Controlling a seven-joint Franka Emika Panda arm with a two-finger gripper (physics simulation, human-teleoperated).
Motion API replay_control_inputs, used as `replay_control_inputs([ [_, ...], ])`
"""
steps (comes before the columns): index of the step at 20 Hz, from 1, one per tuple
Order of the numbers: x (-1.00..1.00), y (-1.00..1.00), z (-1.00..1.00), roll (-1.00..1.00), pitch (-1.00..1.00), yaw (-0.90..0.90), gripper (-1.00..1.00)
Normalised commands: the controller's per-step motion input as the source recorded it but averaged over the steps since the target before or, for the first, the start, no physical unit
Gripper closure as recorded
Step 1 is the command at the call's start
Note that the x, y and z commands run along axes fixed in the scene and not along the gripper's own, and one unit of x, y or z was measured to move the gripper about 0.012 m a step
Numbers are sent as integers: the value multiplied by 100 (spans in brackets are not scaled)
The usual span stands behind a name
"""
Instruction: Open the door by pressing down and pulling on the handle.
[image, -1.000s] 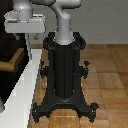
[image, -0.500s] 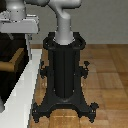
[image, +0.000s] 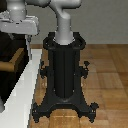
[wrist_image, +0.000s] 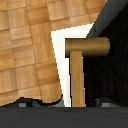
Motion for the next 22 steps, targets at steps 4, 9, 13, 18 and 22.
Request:
replay_control_inputs([
  [4, 25, 0, 0, 0, 0, 0, -100],
  [9, 0, -20, 0, 0, 0, 0, -100],
  [13, 0, -25, -25, 0, 0, 0, -100],
  [18, 0, -40, -80, 0, 0, 0, -100],
  [22, 0, -75, -75, 0, 0, 0, -100],
])
